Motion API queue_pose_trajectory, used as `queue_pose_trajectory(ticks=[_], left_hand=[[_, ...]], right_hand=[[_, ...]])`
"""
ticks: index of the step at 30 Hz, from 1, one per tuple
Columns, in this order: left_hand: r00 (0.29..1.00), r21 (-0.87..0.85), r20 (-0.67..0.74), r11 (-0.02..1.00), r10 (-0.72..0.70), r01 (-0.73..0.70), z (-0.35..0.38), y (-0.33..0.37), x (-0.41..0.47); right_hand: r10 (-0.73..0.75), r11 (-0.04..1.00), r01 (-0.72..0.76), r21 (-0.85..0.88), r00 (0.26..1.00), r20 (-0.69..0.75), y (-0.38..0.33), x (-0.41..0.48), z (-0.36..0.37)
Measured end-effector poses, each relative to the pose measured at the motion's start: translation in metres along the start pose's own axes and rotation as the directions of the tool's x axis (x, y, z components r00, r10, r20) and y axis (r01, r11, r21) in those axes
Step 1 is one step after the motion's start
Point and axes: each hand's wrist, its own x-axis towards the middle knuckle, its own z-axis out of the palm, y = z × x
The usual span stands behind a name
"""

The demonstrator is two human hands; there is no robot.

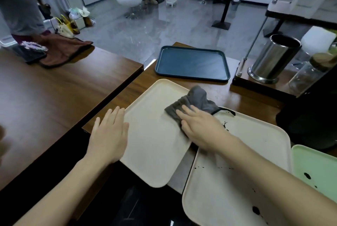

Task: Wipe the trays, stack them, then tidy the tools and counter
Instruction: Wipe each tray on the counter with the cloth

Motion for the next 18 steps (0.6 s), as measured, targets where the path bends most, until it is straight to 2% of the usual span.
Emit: queue_pose_trajectory(ticks=[5,13,18], left_hand=[[1.0,0.019,0.017,1.0,0.001,-0.001,0.0,-0.003,0.0],[1.0,-0.052,0.016,0.999,0.009,-0.008,-0.004,0.0,-0.001],[0.998,0.036,0.01,0.998,0.06,-0.06,0.001,-0.003,-0.004]], right_hand=[[0.055,0.998,-0.053,0.038,0.997,-0.054,0.015,0.043,-0.002],[0.055,0.996,-0.046,0.079,0.992,-0.111,-0.026,0.108,-0.005],[0.098,0.99,-0.082,0.113,0.985,-0.144,-0.034,0.12,-0.001]])
